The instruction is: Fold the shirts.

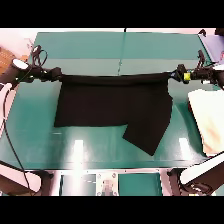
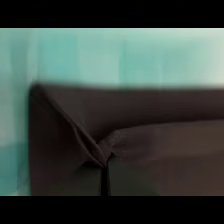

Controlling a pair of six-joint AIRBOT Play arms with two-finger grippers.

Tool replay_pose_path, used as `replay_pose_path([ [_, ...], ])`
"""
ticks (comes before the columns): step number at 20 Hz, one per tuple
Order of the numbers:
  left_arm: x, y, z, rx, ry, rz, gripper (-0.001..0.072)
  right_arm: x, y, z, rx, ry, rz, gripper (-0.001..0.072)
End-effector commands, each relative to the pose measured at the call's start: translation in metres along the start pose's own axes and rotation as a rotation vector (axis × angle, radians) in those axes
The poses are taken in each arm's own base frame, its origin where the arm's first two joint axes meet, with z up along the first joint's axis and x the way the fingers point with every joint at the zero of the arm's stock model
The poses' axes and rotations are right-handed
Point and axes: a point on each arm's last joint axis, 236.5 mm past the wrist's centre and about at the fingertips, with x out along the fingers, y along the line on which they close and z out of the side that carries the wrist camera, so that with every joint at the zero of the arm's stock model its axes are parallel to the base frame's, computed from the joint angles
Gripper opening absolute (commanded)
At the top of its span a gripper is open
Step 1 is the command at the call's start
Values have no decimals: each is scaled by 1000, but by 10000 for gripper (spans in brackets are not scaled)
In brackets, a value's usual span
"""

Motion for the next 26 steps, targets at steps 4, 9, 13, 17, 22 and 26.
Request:
replay_pose_path([
  [4, 11, 16, -41, -7, 110, 49, 23, 15, -44, -49, 53, 110, -113, 15],
  [9, 30, 13, -57, -28, 121, 61, 23, 21, -49, -53, 66, 105, -122, 16],
  [13, 23, 9, -80, -97, 238, 30, 111, 12, -46, -52, 119, 114, -112, 246],
  [17, -31, 6, -78, -221, 384, -29, 520, -44, -39, -46, 156, 140, -120, 287],
  [22, -110, 8, -100, -347, 613, -83, 80, -108, -47, -82, 201, 191, -247, 17],
  [26, -129, -6, -133, -307, 589, -58, 22, -122, -41, -156, 232, 250, -297, 16],
])
